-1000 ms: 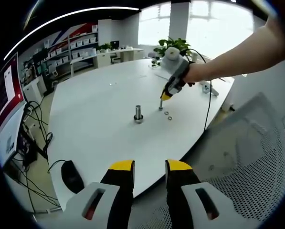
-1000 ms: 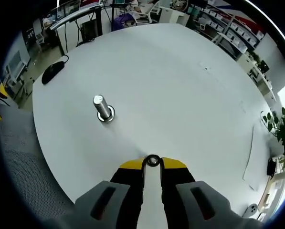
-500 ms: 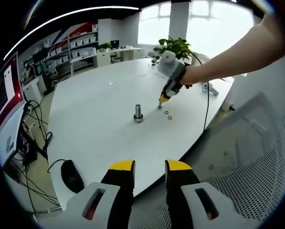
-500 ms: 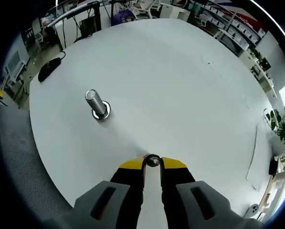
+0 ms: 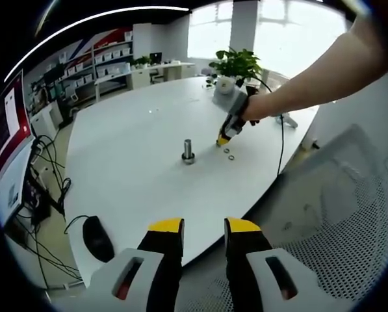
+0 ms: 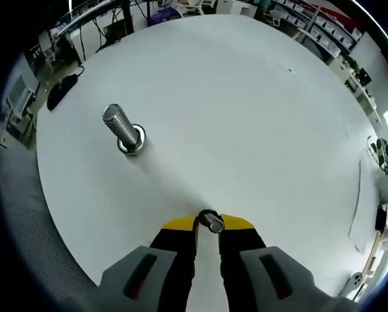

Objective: Place the washer onto the threaded stud by aligning its center hole with the stud, sliding it down to the base, and recovering from edge contact or off-axis alignment until the washer reaches the visible bottom stop.

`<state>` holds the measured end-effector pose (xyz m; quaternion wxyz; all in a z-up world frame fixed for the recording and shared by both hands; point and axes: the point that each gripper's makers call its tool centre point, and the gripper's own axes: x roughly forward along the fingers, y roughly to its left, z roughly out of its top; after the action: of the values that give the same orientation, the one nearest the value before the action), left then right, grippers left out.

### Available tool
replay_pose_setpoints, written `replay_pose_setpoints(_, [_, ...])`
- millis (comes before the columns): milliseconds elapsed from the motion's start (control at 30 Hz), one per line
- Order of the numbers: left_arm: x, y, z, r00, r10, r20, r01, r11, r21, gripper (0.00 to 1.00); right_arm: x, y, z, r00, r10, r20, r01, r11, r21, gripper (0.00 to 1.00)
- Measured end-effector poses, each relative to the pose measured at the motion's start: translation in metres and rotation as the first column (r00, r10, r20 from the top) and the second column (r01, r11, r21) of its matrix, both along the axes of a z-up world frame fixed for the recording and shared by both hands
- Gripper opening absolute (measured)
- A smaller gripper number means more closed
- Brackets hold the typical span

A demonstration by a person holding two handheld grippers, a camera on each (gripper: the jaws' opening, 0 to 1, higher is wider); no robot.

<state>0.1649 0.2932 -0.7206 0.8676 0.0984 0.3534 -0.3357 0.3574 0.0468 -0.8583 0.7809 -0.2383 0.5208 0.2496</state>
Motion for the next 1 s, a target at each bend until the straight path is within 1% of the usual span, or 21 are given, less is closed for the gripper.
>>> replay_pose_setpoints(267, [0.000,0.000,-0.001,1.000,0.001,-0.004,-0.001,1.000,0.002,0.23,-0.004,0.003,0.000,1.000,-0.021,-0.004,0.021,0.999,0.027,0.17])
replay_pose_setpoints(433, [-0.001,0.000,-0.002,1.000,-0.002,-0.007,0.002,1.000,0.007,0.22,-0.011,0.002,0.003,1.000,-0.030,-0.004,0.030,0.999,0.022,0.20])
replay_pose_setpoints(533, [-0.001,0.000,-0.001,1.000,-0.001,-0.003,0.001,1.000,0.005,0.22,-0.010,-0.003,0.004,0.999,-0.045,0.005,0.045,0.999,0.029,0.20])
replay_pose_setpoints(633, [-0.001,0.000,0.000,1.000,-0.002,0.000,0.002,1.000,0.000,0.22,-0.014,-0.007,0.003,0.999,-0.045,-0.001,0.045,0.999,0.023,0.21])
replay_pose_setpoints(733, [-0.001,-0.001,0.000,1.000,-0.004,0.000,0.004,1.000,0.002,0.22,-0.022,-0.010,0.003,0.998,-0.052,-0.018,0.052,0.998,0.019,0.22])
replay_pose_setpoints(833, [0.000,-0.001,0.001,1.000,-0.004,0.006,0.004,1.000,-0.001,0.22,-0.033,-0.008,0.005,0.998,-0.059,-0.030,0.060,0.998,0.025,0.23])
replay_pose_setpoints(1000, [0.001,0.000,0.002,1.000,0.006,0.010,-0.005,1.000,-0.005,0.22,-0.052,-0.006,0.002,0.998,-0.042,-0.052,0.042,0.999,0.010,0.24])
